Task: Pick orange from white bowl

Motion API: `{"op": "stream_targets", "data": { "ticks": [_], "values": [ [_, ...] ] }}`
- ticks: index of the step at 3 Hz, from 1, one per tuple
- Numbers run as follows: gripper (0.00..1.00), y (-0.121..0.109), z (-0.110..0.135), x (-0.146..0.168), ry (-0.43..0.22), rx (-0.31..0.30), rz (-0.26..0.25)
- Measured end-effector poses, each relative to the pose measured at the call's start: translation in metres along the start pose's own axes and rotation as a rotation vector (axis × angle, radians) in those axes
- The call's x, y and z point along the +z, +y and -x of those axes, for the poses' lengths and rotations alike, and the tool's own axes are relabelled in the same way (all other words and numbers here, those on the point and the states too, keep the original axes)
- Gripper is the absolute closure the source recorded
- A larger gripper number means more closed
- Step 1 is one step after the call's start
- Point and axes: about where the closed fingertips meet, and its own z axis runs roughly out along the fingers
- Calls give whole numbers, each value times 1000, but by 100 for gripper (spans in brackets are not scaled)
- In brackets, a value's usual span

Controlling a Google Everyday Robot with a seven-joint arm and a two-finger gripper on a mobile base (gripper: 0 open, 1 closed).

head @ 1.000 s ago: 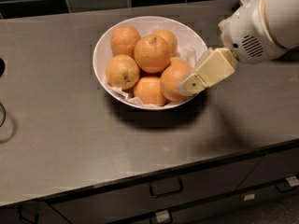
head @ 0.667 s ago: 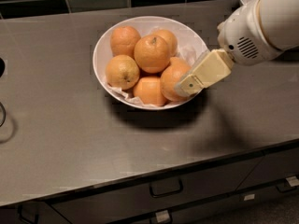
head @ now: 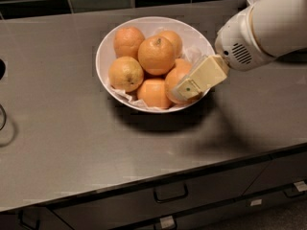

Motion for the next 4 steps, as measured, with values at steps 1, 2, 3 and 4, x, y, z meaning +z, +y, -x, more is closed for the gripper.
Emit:
{"op": "stream_targets", "data": {
  "ticks": [1, 2, 3, 4],
  "values": [
    [0, 1, -4, 11, -5, 6, 11],
    [0, 5, -6, 21, -5, -3, 19],
    [0, 18, -13, 57, 22, -12, 15],
    [0, 18, -14, 60, 22, -10, 17]
  ]
}}
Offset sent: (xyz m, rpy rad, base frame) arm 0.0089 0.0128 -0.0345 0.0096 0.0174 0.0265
